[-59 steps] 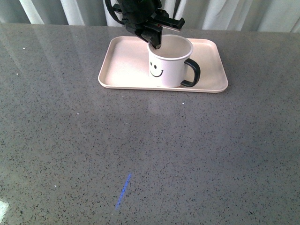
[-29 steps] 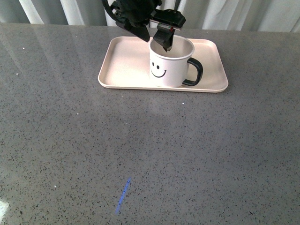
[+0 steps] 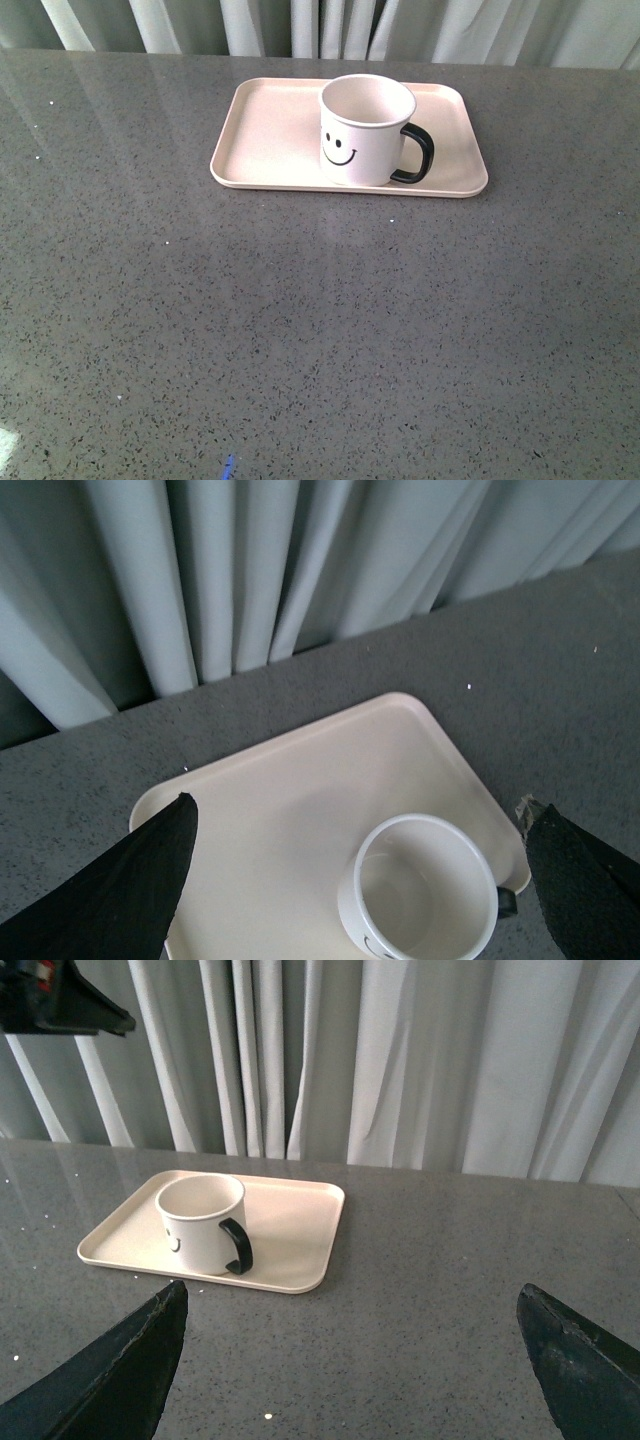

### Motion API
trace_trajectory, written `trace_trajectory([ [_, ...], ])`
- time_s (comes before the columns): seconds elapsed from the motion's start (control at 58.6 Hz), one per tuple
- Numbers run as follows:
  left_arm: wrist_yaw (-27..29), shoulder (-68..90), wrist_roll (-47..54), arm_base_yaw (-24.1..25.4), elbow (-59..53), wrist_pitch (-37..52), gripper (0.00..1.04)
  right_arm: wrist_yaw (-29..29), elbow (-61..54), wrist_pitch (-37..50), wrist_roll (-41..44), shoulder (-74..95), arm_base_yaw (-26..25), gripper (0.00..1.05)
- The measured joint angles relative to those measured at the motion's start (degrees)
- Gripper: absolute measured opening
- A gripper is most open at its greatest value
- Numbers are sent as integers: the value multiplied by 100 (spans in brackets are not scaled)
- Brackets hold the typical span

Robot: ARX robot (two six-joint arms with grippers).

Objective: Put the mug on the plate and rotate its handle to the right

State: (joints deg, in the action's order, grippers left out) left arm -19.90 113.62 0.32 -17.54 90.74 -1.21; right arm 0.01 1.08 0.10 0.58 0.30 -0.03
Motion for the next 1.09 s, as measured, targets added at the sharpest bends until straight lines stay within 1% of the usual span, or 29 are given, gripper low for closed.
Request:
trace_trajectory([
  [0.017,179,-103,-4,-13,-166,249,94,-2,0,0,0,0,0,96],
  [0.034,492,-160,-4,-24,-282,466,92,-2,0,0,0,0,0,96],
  [0.051,1016,-271,-7,-50,-538,975,89,-2,0,0,0,-2,2,96],
  [0.068,1294,-321,-2,-61,-662,1220,87,-2,0,0,0,-2,0,96],
  [0.085,1812,-424,-4,-83,-931,1729,83,-9,0,0,0,-2,0,96],
  [0.102,2026,-481,-7,-83,-1073,1969,82,-7,0,0,0,-2,0,96],
  [0.12,2426,-597,-4,-83,-1370,2437,78,-7,0,0,0,-2,0,96],
  [0.137,2614,-658,-2,-83,-1515,2647,76,-7,0,0,0,0,0,96],
  [0.154,2933,-772,-4,-74,-1801,3021,73,-4,0,0,0,0,0,96],
  [0.171,3082,-835,-7,-66,-1954,3209,71,-2,0,0,0,0,0,96],
  [0.205,3410,-1075,-7,7,-2522,3818,64,2,0,0,0,-2,0,96],
  [0.239,3475,-1255,-9,81,-2927,4166,59,2,0,0,0,-2,0,96],
  [0.29,3458,-1499,-11,188,-3425,4500,51,2,0,0,0,-2,0,96],
  [0.341,3362,-1853,-15,332,-4085,4824,41,0,0,0,-2,-2,0,96],
  [0.444,3126,-2566,-20,645,-5394,5265,14,-4,0,0,0,-2,0,96],
  [0.495,3023,-2830,-17,723,-5803,5379,3,-2,0,0,0,-2,0,96],
  [0.512,2975,-2949,-31,758,-5980,5425,2,0,0,0,0,-2,0,96],
  [0.82,2581,-4240,-24,1156,-7462,5595,1,-2,0,0,0,-2,0,96],
  [1.024,2396,-5090,-22,1325,-8078,5362,1,0,0,0,0,-2,0,96],
  [1.093,2050,-5364,-20,1565,-8231,5224,1,-2,0,0,0,-2,0,96],
])
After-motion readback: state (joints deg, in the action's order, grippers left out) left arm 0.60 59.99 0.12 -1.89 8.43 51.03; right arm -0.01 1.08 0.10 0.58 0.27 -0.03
